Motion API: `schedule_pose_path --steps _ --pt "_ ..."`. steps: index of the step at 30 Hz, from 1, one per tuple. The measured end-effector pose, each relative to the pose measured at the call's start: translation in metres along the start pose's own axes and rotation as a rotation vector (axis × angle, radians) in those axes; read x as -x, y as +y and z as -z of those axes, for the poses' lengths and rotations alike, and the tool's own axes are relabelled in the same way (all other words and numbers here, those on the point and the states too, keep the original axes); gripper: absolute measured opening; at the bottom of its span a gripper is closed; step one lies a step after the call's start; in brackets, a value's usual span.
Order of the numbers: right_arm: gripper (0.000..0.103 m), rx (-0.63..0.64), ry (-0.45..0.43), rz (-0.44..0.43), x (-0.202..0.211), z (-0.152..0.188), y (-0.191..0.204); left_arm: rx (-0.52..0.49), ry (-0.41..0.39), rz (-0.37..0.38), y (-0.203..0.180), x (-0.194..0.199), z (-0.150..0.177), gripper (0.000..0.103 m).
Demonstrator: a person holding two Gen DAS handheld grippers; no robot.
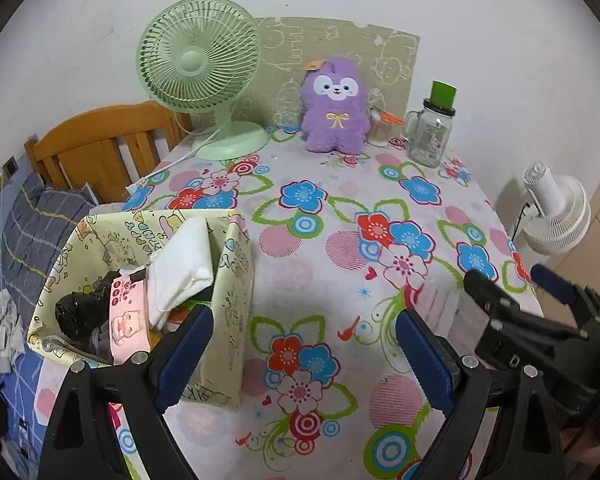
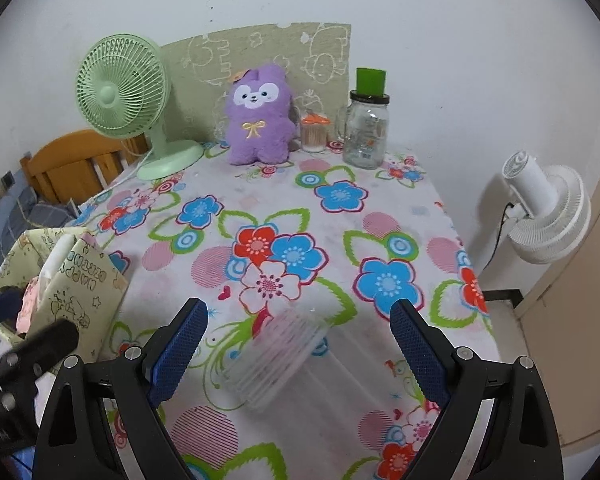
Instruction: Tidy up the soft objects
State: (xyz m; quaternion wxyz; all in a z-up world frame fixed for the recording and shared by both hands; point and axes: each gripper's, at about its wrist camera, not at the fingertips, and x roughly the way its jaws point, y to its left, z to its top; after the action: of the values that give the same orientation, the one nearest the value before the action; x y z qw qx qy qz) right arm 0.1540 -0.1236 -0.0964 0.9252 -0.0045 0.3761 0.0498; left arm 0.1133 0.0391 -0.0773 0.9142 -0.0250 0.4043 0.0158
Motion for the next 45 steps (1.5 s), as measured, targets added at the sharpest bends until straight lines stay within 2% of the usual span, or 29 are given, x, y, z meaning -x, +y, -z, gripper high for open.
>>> schedule_pose_path --steps 9,13,16,19,21,22,24,27,29,30,32,33,34,36,40,45 --pt "0.094 -0.026 0.003 -0.036 -0.016 0.007 -0.001 0.035 -0.005 0.029 0.006 -0.012 -0.002 0.094" --pt "0.094 0.001 -0.001 0.011 -0.029 0.015 0.002 0.045 -0.027 0.049 0.003 -0.026 0.001 0.094" --pt "0.094 0.033 0.046 0.021 -0.042 0.017 0.007 0.020 0.017 0.060 -0.004 -0.041 0.004 0.094" --pt "0.094 0.024 0.160 0.079 -0.070 0.022 0.003 -0.007 0.035 0.051 -0.009 -0.045 0.004 0.094" --pt "0.094 -0.018 0.252 0.082 -0.089 0.029 -0.004 -0.008 0.038 0.048 -0.008 -0.047 0.003 0.094" --pt "0.094 -0.047 0.271 0.067 -0.094 0.032 -0.009 -0.010 0.038 0.054 -0.007 -0.048 0.002 0.094" --pt "0.094 -0.089 0.289 0.036 -0.095 0.033 -0.011 -0.023 0.044 0.065 -0.008 -0.051 0.001 0.094" --pt "0.091 -0.055 0.305 0.012 -0.098 0.033 0.002 -0.041 0.049 0.072 -0.011 -0.054 0.001 0.094" --pt "0.088 -0.018 0.301 0.049 -0.101 0.034 0.010 -0.039 0.051 0.082 -0.012 -0.054 0.001 0.094" --pt "0.084 -0.015 0.290 0.052 -0.100 0.033 0.011 -0.034 0.048 0.087 -0.012 -0.053 0.001 0.094" --pt "0.068 -0.025 0.280 0.059 -0.099 0.031 0.011 -0.035 0.045 0.096 -0.011 -0.051 0.000 0.094" --pt "0.058 -0.029 0.280 0.064 -0.097 0.030 0.010 -0.036 0.042 0.095 -0.010 -0.050 0.000 0.094" --pt "0.044 -0.029 0.280 0.064 -0.097 0.029 0.010 -0.035 0.038 0.095 -0.009 -0.048 0.000 0.094" --pt "0.028 -0.018 0.289 0.060 -0.095 0.028 0.011 -0.031 0.031 0.103 -0.007 -0.043 0.000 0.094" --pt "0.020 0.007 0.308 0.027 -0.094 0.028 0.020 -0.028 0.014 0.108 -0.003 -0.032 0.000 0.094" --pt "0.019 0.055 0.274 0.018 -0.074 0.019 0.036 -0.010 -0.010 0.118 0.007 -0.014 0.001 0.094"
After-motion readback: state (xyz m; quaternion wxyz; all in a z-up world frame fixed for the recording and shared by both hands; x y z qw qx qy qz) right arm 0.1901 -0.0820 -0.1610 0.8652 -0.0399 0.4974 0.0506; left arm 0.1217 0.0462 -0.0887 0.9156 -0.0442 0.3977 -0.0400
